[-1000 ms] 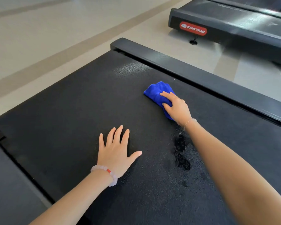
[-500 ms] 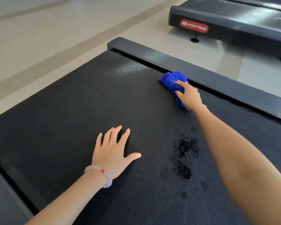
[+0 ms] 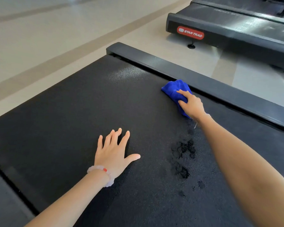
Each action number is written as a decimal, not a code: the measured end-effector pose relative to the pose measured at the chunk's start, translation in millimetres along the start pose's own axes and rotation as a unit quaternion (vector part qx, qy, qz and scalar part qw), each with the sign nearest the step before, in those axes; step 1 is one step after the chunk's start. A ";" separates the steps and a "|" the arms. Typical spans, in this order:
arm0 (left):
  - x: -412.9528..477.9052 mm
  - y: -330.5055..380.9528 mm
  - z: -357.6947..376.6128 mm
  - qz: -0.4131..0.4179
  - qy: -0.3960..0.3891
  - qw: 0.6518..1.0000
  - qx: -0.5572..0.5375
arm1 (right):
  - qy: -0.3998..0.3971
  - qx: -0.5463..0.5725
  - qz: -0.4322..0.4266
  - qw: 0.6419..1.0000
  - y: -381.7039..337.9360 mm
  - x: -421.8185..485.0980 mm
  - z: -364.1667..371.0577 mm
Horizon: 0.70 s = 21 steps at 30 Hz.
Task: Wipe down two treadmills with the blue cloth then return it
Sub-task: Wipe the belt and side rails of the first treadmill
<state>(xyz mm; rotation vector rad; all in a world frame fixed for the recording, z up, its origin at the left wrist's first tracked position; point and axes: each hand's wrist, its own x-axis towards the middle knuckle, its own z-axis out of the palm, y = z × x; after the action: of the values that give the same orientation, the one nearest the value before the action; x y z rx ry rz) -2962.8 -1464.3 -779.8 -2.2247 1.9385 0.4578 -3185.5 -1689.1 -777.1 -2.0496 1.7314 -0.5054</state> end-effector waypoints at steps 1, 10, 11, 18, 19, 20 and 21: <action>-0.5 0.4 -1.0 0.000 0.000 1.000 -0.004 | -0.004 0.002 -0.003 1.000 0.7 -6.7 0.0; -3.4 4.6 -4.9 -0.001 -0.004 1.000 -0.028 | -0.019 0.041 -0.019 0.999 -15.7 -98.5 11.6; -6.7 3.7 -4.7 0.003 -0.003 0.999 -0.037 | -0.019 0.048 -0.023 0.998 -19.2 -111.7 14.2; -80.9 -22.0 15.0 0.053 0.046 0.995 -0.069 | -0.037 0.058 -0.049 0.996 -36.9 -192.6 28.6; -93.6 -25.4 18.3 0.059 0.039 0.996 -0.061 | -0.039 0.058 -0.048 0.996 -40.2 -200.8 29.8; -104.5 -29.1 20.9 0.064 0.037 0.996 -0.056 | -0.040 0.057 -0.048 0.996 -43.7 -208.7 31.1; -114.0 -33.1 22.7 0.067 0.035 0.996 -0.055 | -0.041 0.054 -0.048 0.997 -47.3 -216.7 32.6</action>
<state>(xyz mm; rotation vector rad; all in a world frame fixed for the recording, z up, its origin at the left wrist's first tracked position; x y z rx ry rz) -2946.2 -1345.4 -766.5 -2.2134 2.1574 0.5224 -3164.4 -1466.0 -782.8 -2.0535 1.5312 -0.5242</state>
